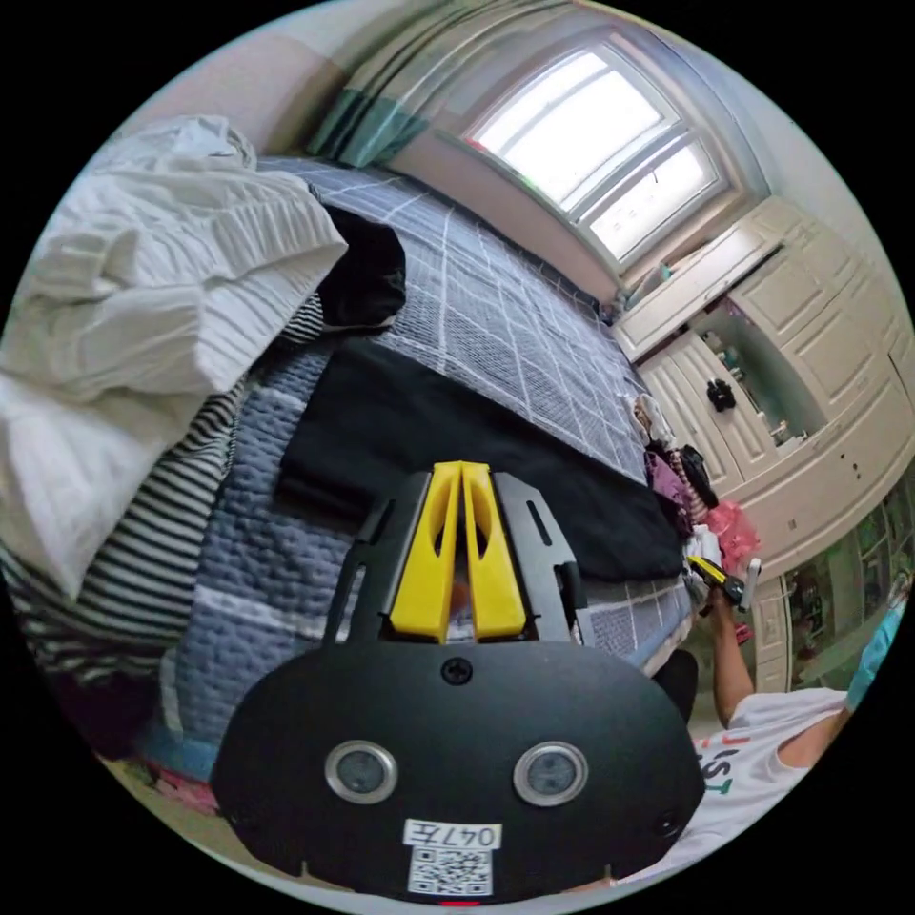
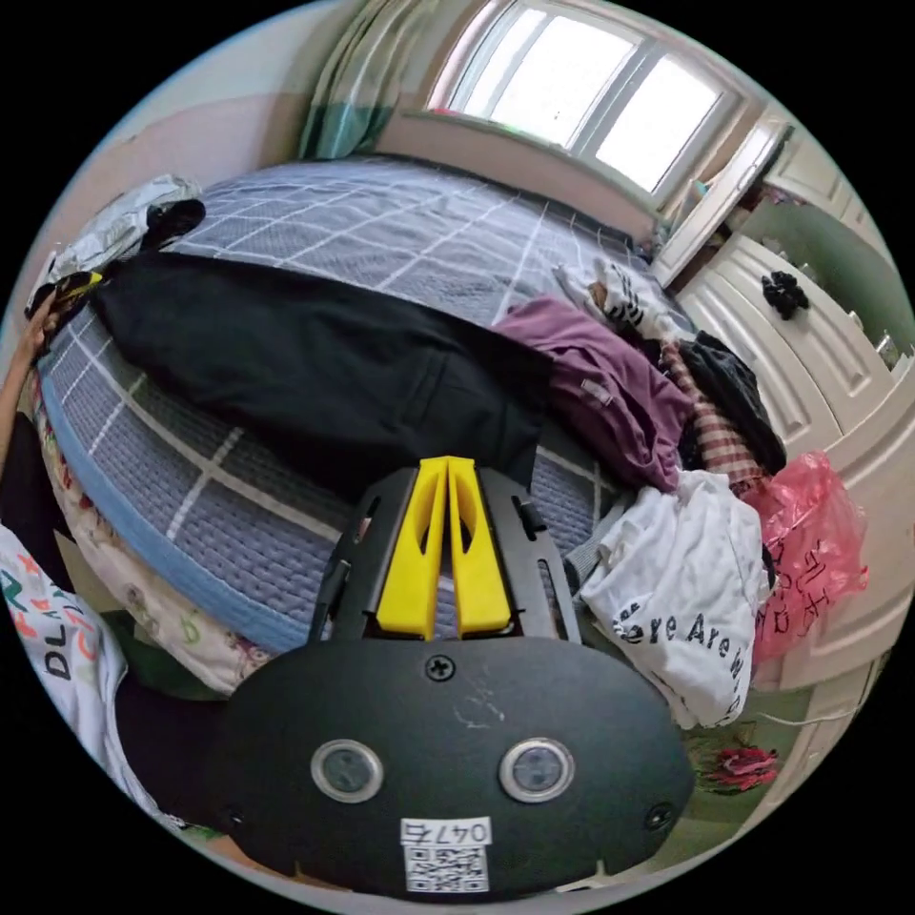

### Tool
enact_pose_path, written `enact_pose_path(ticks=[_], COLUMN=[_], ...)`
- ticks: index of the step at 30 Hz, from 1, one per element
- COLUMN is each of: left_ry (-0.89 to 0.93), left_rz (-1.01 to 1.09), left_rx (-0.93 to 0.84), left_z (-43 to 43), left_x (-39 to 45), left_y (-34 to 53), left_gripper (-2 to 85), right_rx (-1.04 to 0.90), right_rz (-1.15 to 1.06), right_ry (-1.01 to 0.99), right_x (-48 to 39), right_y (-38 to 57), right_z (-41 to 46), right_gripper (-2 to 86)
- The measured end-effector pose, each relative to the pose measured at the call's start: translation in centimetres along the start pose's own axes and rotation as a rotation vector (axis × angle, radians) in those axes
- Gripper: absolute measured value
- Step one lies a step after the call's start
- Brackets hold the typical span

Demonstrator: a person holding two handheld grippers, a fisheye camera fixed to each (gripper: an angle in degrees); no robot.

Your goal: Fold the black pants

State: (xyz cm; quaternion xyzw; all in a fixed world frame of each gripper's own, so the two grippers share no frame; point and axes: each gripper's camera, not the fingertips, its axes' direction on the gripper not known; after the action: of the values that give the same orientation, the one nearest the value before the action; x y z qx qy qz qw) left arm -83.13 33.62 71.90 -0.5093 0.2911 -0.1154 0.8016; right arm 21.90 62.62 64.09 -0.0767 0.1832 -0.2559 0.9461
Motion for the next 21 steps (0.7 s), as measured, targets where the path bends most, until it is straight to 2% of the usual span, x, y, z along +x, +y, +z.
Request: enact_pose_path(ticks=[2, 4, 6, 8, 11, 13, 17, 21], left_ry=[-0.104, -0.208, -0.206, -0.186, -0.258, -0.283, -0.264, -0.249], left_rz=[-0.048, -0.087, -0.117, -0.119, -0.104, -0.079, -0.068, -0.104], left_rx=[0.032, 0.080, 0.118, 0.096, 0.001, -0.011, -0.007, -0.054], left_z=[-1.8, -3.4, -3.8, -3.2, -1.5, -0.8, -0.3, 1.3], left_x=[-0.1, -0.6, -1.2, -1.4, -1.3, -1.0, -1.0, -1.9], left_y=[1.4, 2.8, 3.1, 2.9, 2.2, 2.0, 1.1, 0.5], left_gripper=[-0.7, -0.3, 0.7, 9.6, 14.3, 15.4, 16.8, 18.3], right_rx=[-0.055, 0.130, 0.337, 0.408, 0.457, 0.467, 0.476, 0.299], right_rz=[0.018, -0.025, -0.224, -0.395, -0.645, -0.760, -0.897, -0.939], right_ry=[-0.060, -0.184, -0.323, -0.464, -0.712, -0.748, -0.700, -0.757], right_x=[-1.2, -3.9, -9.8, -15.3, -25.6, -32.0, -44.1, -52.1], right_y=[-1.4, -3.8, -9.7, -15.3, -24.5, -29.1, -37.8, -44.7], right_z=[0.5, -1.8, -5.1, -6.1, -5.6, -4.3, 0.0, 4.5], right_gripper=[-0.4, 0.0, 1.5, 2.9, 2.6, 2.2, 3.5, 7.1])
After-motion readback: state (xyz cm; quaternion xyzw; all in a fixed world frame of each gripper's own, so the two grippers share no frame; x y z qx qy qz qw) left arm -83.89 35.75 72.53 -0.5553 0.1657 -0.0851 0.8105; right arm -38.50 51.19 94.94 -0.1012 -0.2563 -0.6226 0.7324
